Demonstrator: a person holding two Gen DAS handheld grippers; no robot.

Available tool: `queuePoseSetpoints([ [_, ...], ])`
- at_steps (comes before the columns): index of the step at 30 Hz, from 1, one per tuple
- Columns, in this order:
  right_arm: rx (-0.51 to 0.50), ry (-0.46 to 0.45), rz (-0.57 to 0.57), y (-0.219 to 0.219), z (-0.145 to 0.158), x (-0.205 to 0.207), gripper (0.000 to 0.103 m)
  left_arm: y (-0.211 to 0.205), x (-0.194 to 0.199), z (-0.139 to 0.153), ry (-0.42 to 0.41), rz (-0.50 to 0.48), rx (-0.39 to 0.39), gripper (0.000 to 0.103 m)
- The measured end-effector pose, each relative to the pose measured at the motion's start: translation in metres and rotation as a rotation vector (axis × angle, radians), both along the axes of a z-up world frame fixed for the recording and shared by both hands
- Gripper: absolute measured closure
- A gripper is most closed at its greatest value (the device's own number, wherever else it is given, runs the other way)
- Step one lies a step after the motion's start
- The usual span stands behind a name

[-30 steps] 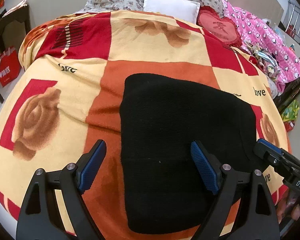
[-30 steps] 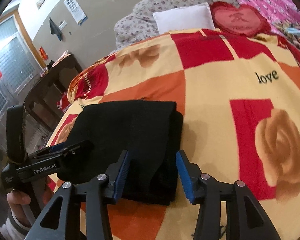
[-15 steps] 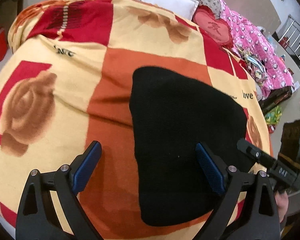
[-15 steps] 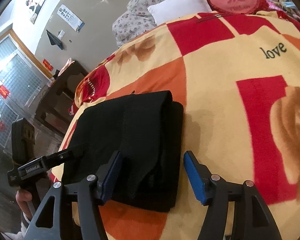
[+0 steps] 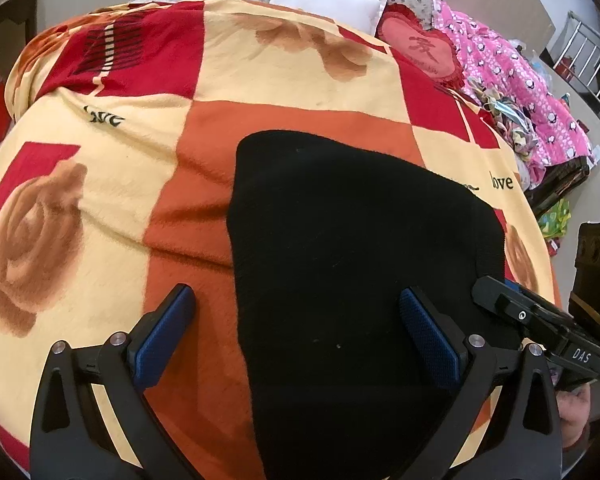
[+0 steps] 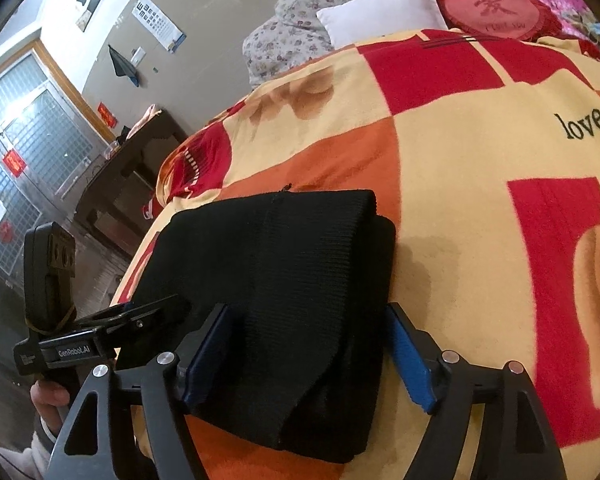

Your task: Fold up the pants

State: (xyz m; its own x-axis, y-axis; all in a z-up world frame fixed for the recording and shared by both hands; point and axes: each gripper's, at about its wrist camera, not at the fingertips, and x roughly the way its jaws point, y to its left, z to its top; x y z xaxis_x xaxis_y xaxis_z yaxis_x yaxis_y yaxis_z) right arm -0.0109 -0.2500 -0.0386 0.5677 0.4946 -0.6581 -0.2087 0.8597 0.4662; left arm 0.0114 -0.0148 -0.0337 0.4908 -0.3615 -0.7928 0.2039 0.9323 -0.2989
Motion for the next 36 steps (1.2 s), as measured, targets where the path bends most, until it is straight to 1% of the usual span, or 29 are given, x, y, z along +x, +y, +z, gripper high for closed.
queuePoseSetpoints([
  [3, -0.006, -0.003, 0.004, 0.0, 0.0, 0.0, 0.027, -0.002, 0.001, 0.0, 0.002, -0.01, 0.006, 0.001],
  [5, -0.01, -0.009, 0.003, 0.0, 0.0, 0.0, 0.029, -0.002, 0.002, 0.0, 0.006, -0.016, 0.007, 0.001],
  [7, -0.013, -0.029, -0.01, -0.001, 0.0, -0.002, 0.04, -0.003, 0.003, 0.001, 0.018, -0.025, 0.007, 0.001],
  [8, -0.01, -0.038, -0.011, -0.001, 0.0, -0.003, 0.042, -0.002, 0.003, 0.001, 0.024, -0.024, 0.005, 0.001],
  [10, -0.018, -0.057, -0.014, 0.0, 0.002, -0.007, 0.05, -0.003, 0.001, 0.004, 0.029, -0.037, -0.027, 0.015],
  [11, -0.025, -0.063, -0.014, 0.001, 0.004, -0.008, 0.052, -0.004, 0.0, 0.006, 0.034, -0.056, -0.054, 0.032],
  [12, -0.041, -0.07, -0.011, 0.003, 0.007, -0.008, 0.055, -0.006, -0.001, 0.009, 0.031, -0.064, -0.056, 0.033],
  [13, -0.059, -0.078, -0.007, 0.006, 0.011, -0.008, 0.057, -0.009, -0.002, 0.012, 0.017, -0.063, -0.03, 0.034],
  [16, -0.079, -0.097, 0.001, 0.01, 0.02, -0.007, 0.061, -0.013, -0.004, 0.016, -0.003, -0.065, -0.003, 0.038],
  [18, -0.078, -0.108, 0.003, 0.01, 0.025, -0.006, 0.063, -0.013, -0.003, 0.02, -0.012, -0.068, 0.004, 0.044],
  [20, -0.083, -0.121, 0.003, 0.013, 0.031, -0.004, 0.064, -0.012, 0.002, 0.028, -0.031, -0.07, 0.01, 0.046],
  [24, -0.079, -0.16, -0.007, 0.016, 0.047, 0.01, 0.065, -0.01, 0.022, 0.047, -0.079, -0.063, 0.021, 0.046],
  [26, -0.078, -0.176, -0.016, 0.018, 0.054, 0.021, 0.065, -0.008, 0.036, 0.051, -0.084, -0.058, 0.015, 0.046],
  [28, -0.077, -0.179, -0.02, 0.019, 0.059, 0.035, 0.065, -0.004, 0.053, 0.049, -0.061, -0.051, -0.002, 0.046],
  [30, -0.069, -0.159, -0.024, 0.019, 0.057, 0.052, 0.065, -0.001, 0.07, 0.043, -0.025, -0.044, -0.009, 0.046],
  [31, -0.066, -0.148, -0.027, 0.019, 0.054, 0.06, 0.065, 0.001, 0.079, 0.037, -0.005, -0.031, -0.013, 0.046],
  [33, -0.077, -0.108, -0.031, 0.019, 0.041, 0.079, 0.065, 0.001, 0.095, 0.021, 0.039, -0.011, 0.004, 0.045],
  [34, -0.093, -0.075, -0.04, 0.019, 0.032, 0.089, 0.064, 0.004, 0.103, 0.012, 0.057, 0.006, -0.017, 0.041],
  [35, -0.117, -0.044, -0.055, 0.018, 0.02, 0.099, 0.062, 0.006, 0.106, 0.009, 0.057, 0.019, -0.043, 0.032],
  [36, -0.118, -0.028, -0.064, 0.015, 0.013, 0.106, 0.057, 0.008, 0.109, 0.007, 0.062, 0.028, -0.04, 0.025],
])
